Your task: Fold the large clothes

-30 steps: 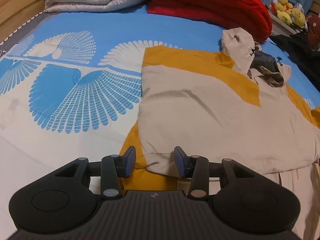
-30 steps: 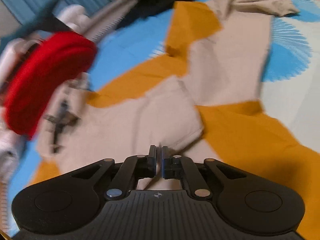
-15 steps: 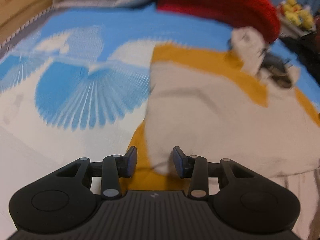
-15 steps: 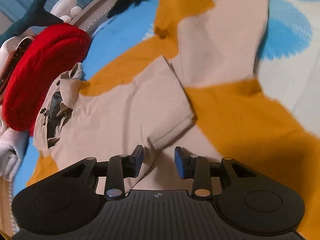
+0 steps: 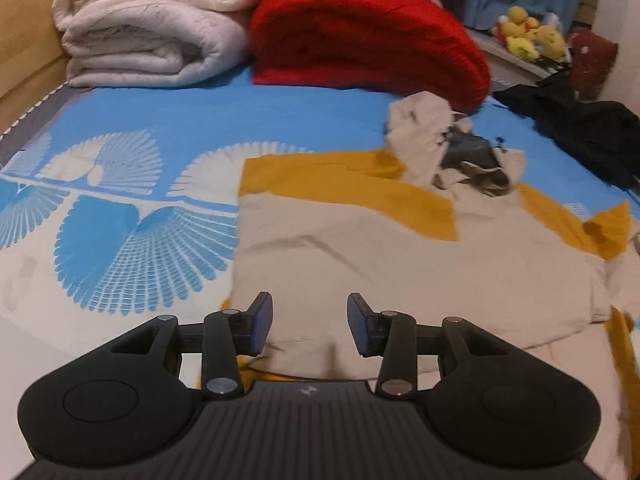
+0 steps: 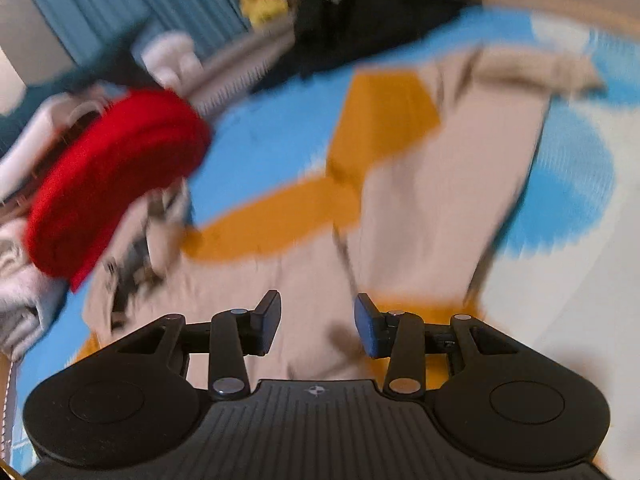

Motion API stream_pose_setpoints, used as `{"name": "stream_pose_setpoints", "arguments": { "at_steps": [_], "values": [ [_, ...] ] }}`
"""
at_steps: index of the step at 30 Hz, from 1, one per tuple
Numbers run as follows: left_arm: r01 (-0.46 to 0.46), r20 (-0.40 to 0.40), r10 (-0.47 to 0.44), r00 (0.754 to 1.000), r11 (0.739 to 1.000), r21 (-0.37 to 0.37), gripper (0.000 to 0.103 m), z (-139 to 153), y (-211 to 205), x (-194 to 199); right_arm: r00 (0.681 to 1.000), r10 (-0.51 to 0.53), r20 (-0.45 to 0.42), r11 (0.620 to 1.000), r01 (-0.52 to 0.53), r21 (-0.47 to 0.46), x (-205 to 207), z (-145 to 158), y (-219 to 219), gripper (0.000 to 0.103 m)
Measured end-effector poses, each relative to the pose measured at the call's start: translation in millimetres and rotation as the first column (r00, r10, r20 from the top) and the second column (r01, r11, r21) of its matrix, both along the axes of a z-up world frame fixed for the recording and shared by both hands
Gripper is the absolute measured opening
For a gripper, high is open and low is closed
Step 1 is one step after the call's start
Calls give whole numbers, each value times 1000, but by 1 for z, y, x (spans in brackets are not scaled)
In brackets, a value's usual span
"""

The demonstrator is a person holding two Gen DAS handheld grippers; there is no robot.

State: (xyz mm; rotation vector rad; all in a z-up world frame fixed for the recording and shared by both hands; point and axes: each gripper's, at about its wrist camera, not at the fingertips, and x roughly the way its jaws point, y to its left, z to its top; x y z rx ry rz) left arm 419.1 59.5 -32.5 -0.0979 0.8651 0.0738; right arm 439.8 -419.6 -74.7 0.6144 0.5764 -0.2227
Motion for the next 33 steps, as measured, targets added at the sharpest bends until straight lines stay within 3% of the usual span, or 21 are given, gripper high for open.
{"name": "stream_pose_setpoints", "arguments": {
  "at_steps": [2,3,5,13,15,17,26,30,33],
  "values": [
    [20,-2,-20,1000,1000,-8,46,0,-8,-3,998,-12,62,1000,14,-23,-9,9,-22,38],
    [29,-1,-29,1000,1000,-3,46,-1,-11,-6,996,-17,87,999,19,-25,-14,11,-35,23],
    [45,-3,-45,999,999,3,46,-3,-17,-7,991,-47,126,998,51,-28,-22,14,-59,4],
    [86,-5,-86,996,996,2,46,-6,-32,-13,964,-243,111,969,235,83,-42,-5,-167,9],
    [81,-3,-81,997,997,-3,46,-8,-32,-12,958,-269,96,958,256,127,-36,-14,-189,23],
    [84,-13,-84,996,996,10,46,-13,-34,-10,953,-290,87,948,273,165,-32,-27,-210,30],
    [114,-21,-113,993,992,55,46,-25,-41,-5,945,-324,-37,916,323,236,29,-93,-272,35],
    [126,-24,-124,992,989,77,46,-28,-42,-5,937,-350,8,900,334,279,46,-106,-289,35],
    [133,-18,-132,991,987,87,46,-27,-40,-4,932,-363,24,902,344,260,61,-106,-295,35]
  ]
}}
